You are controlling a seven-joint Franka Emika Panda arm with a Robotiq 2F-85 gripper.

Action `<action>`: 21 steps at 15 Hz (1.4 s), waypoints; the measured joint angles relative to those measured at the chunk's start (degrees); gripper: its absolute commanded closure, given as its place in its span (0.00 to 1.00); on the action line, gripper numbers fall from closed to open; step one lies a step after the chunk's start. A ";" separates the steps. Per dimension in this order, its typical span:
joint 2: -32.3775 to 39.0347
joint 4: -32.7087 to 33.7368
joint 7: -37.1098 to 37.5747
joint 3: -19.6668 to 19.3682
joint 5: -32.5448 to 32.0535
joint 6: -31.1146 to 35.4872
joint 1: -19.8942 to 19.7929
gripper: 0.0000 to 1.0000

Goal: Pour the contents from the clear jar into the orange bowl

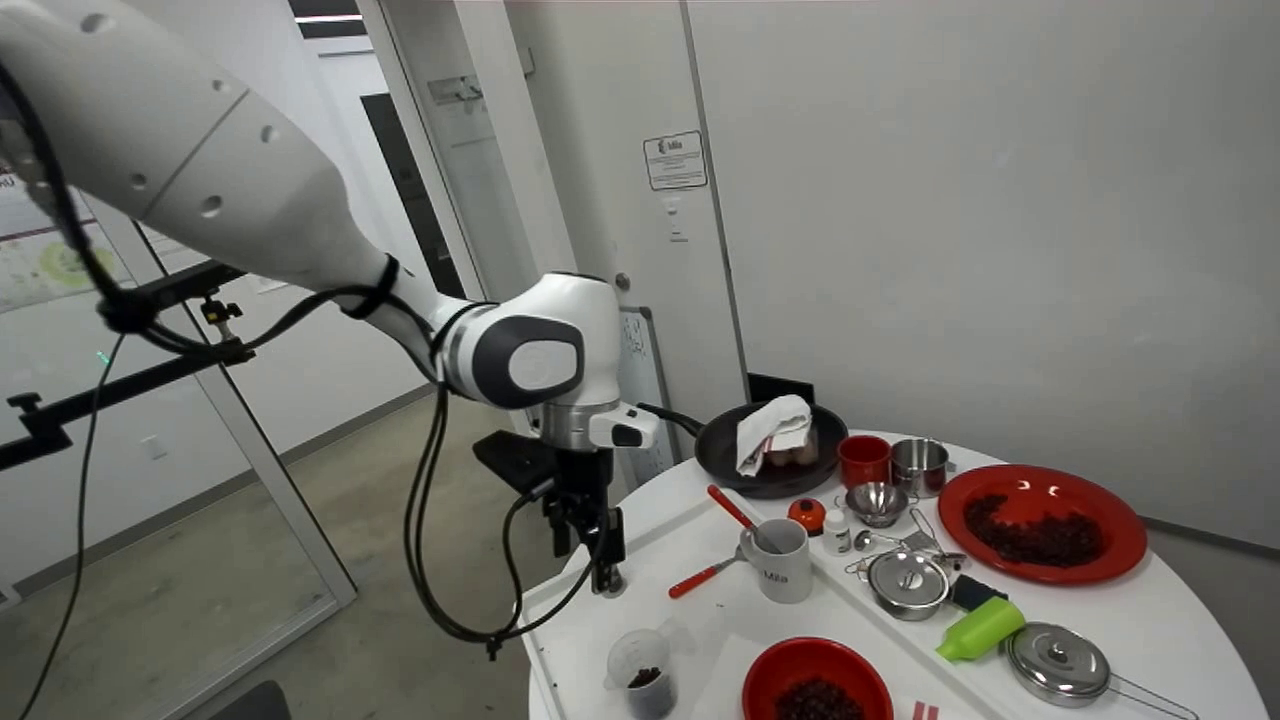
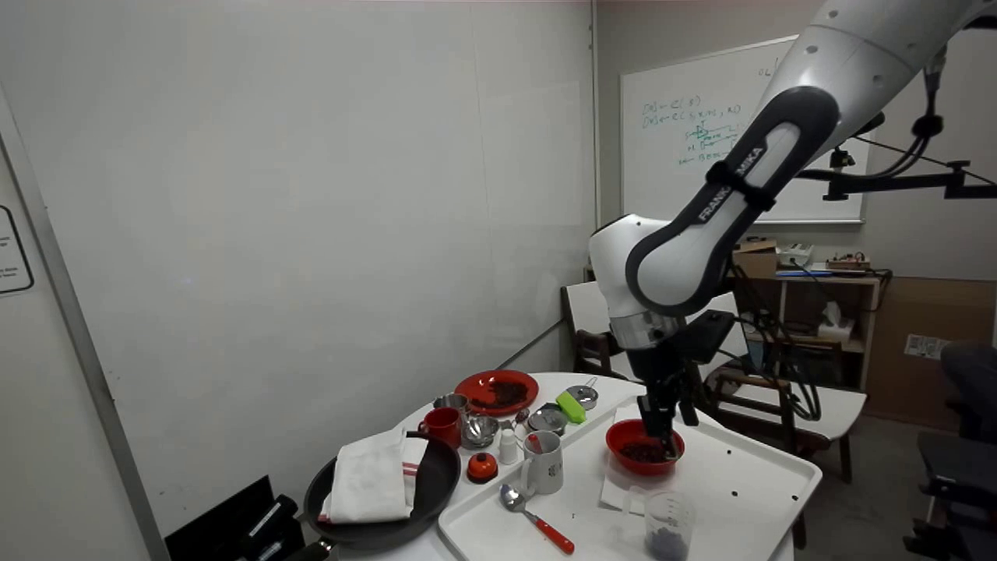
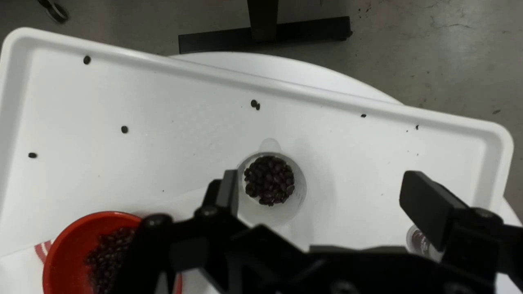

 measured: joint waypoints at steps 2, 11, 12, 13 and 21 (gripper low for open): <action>5.46 6.09 3.39 -1.68 -1.84 0.30 1.39 0.00; 23.23 24.53 13.10 -6.29 -3.36 -2.99 5.29 0.00; 24.89 26.07 13.43 -6.57 -3.35 -4.10 5.27 0.00; 26.50 27.61 13.61 -6.87 -3.31 -5.26 5.21 0.00; 33.96 36.76 12.97 -6.96 -2.36 -12.55 4.04 0.00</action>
